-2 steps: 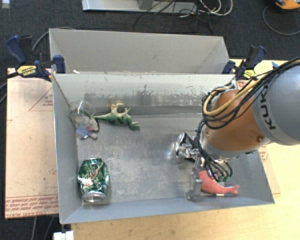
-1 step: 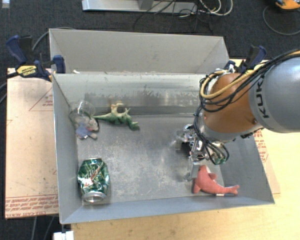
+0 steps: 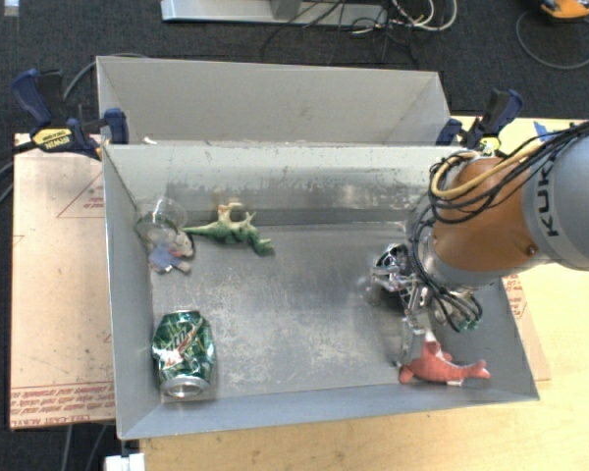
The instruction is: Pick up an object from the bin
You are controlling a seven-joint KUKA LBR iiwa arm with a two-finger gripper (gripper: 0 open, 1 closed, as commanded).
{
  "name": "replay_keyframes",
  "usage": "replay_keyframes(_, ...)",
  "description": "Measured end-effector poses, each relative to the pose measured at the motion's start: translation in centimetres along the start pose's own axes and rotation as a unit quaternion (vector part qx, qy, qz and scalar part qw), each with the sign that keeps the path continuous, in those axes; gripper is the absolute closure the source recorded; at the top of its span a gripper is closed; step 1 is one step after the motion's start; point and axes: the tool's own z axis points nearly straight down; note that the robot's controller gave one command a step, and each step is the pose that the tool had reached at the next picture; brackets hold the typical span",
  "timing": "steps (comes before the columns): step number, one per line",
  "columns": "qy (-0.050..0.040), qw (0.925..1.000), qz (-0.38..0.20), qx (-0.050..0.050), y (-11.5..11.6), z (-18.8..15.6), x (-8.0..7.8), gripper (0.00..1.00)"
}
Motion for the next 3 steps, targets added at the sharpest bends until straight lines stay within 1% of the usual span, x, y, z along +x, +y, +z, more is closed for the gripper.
replay_keyframes(1, -0.0100, 0.9988, -0.047, 0.001, -1.7, -0.3, -11.6, 0.00)
replay_keyframes(2, -0.0019, 0.9999, 0.012, -0.003, -3.3, -0.2, -6.4, 0.00)
replay_keyframes(3, -0.0079, 0.9753, -0.221, 0.003, -3.6, -4.1, -8.4, 0.00)
